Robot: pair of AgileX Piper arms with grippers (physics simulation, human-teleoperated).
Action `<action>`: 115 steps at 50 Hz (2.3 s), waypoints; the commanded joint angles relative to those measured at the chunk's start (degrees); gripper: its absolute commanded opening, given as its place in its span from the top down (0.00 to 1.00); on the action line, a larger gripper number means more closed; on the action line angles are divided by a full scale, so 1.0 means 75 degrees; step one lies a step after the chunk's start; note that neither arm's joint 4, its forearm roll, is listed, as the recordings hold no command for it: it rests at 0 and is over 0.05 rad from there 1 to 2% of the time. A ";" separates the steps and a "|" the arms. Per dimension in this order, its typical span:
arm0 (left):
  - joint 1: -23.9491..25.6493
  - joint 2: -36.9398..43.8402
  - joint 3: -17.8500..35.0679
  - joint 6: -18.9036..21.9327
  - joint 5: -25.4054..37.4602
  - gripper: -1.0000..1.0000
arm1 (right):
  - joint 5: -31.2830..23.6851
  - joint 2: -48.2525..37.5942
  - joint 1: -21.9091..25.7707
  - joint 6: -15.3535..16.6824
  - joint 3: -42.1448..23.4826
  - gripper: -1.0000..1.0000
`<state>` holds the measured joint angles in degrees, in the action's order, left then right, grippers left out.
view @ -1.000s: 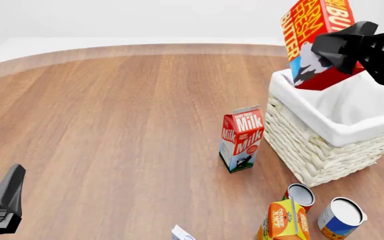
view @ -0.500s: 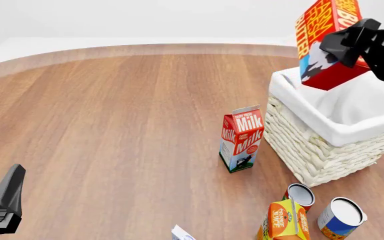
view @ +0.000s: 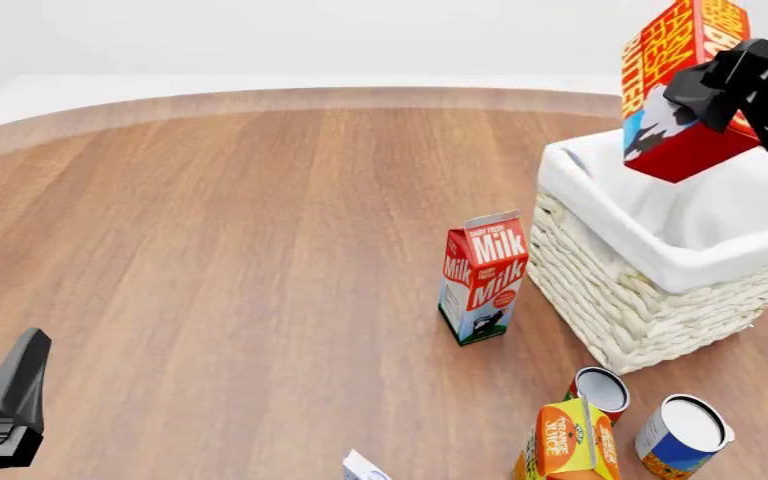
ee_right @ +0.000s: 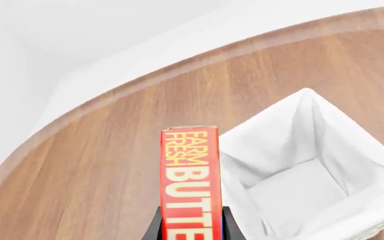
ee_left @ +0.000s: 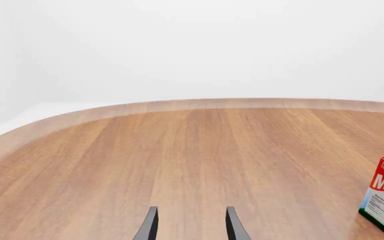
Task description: Pick up the cream cheese box and the butter, and put them in the basket.
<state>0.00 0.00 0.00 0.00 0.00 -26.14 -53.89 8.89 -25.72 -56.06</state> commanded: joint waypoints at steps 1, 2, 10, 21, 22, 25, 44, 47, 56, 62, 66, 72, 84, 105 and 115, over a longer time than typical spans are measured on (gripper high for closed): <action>0.0000 0.0000 0.0000 0.0000 0.0000 0.00 | 0.0219 -0.0093 -0.0335 -0.0241 -0.0018 1.00; 0.0000 0.0000 0.0000 0.0000 0.0000 0.00 | 0.0249 -0.0100 -0.0341 -0.0244 0.0009 1.00; 0.0000 0.0000 0.0000 0.0000 0.0000 0.00 | 0.0370 -0.0301 -0.0589 -0.0258 0.0043 1.00; 0.0000 0.0000 0.0000 0.0000 0.0000 0.00 | 0.0641 -0.0487 -0.0713 -0.0439 0.0209 1.00; 0.0000 0.0000 0.0000 0.0000 0.0000 0.00 | 0.0669 -0.0485 -0.0696 -0.0590 0.0265 1.00; 0.0000 0.0000 0.0000 0.0000 0.0000 0.00 | 0.0742 -0.0527 -0.0751 -0.0696 0.0329 1.00; 0.0000 0.0000 0.0000 0.0000 0.0000 0.00 | 0.0613 0.0140 -0.0511 -0.1839 0.0712 1.00; 0.0000 0.0000 0.0000 0.0000 0.0000 0.00 | 0.0551 0.0287 -0.0558 -0.1927 0.0746 1.00; 0.0000 0.0000 0.0000 0.0000 0.0000 0.00 | 0.0758 0.0535 -0.0658 -0.2454 0.1068 1.00; 0.0000 0.0000 0.0000 0.0000 0.0000 0.00 | 0.1047 0.0449 -0.0931 -0.2896 0.1370 1.00; 0.0000 0.0000 0.0000 0.0000 0.0000 0.00 | 0.1164 0.0521 -0.0859 -0.3129 0.1609 1.00; 0.0000 0.0000 0.0000 0.0000 0.0000 0.00 | 0.1185 0.0478 -0.0925 -0.3178 0.1631 1.00; 0.0000 0.0000 0.0000 0.0000 0.0000 0.00 | 0.1054 0.0526 -0.1067 -0.3050 0.1411 1.00; 0.0000 0.0000 0.0000 0.0000 0.0000 0.00 | 0.1437 0.0197 -0.1058 -0.3217 0.1542 1.00; 0.0000 0.0000 0.0000 0.0000 0.0000 0.00 | 0.1485 0.0113 -0.1140 -0.3225 0.1494 1.00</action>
<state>0.00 0.00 0.00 0.00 0.00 -16.03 -52.92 0.71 -49.24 -43.61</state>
